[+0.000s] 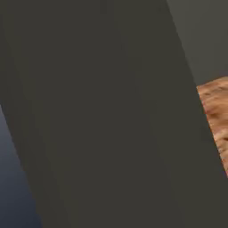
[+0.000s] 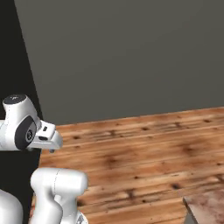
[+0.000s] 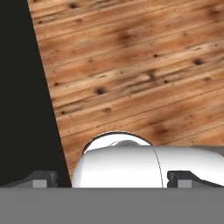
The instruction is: Retrieve the butter from the fridge and place it on a plate on the dining table. Then retrieve the butter knife by the fridge and place it near the plate.
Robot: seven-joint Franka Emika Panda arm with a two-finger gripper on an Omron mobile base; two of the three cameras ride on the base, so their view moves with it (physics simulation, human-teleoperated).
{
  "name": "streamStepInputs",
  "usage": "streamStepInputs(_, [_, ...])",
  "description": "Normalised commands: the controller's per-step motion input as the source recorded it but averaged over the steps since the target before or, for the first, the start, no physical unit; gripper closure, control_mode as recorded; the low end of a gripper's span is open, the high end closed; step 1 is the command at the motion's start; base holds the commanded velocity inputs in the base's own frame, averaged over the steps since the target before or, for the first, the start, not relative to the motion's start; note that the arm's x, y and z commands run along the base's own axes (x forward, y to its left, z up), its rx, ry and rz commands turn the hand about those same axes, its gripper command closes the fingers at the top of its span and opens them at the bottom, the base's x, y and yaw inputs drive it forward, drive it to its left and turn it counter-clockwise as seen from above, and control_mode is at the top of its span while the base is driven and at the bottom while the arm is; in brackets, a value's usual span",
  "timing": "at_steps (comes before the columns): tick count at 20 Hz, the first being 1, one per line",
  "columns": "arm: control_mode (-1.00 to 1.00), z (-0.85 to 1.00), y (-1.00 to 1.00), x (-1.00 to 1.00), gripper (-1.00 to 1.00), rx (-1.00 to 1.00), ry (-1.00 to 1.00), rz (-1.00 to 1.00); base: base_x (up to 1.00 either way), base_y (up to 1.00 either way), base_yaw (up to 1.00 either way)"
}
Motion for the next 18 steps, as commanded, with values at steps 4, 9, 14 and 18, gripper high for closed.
streamStepInputs(4, [1.0, 0.0, 0.0, 0.0, -1.0, 0.0, 0.0, 0.0, 1.0, 0.52, -0.66])
streamStepInputs(9, [1.0, 0.0, 0.0, 0.0, -1.0, 0.0, 0.0, 0.0, 0.98, 0.71, -0.73])
streamStepInputs(14, [1.0, 0.0, 0.0, 0.0, -1.0, 0.0, 0.0, 0.0, 0.89, 0.73, -0.76])
streamStepInputs(18, [1.0, 0.0, 0.0, 0.0, -1.0, 0.0, 0.0, 0.0, 0.61, 0.73, -0.77])
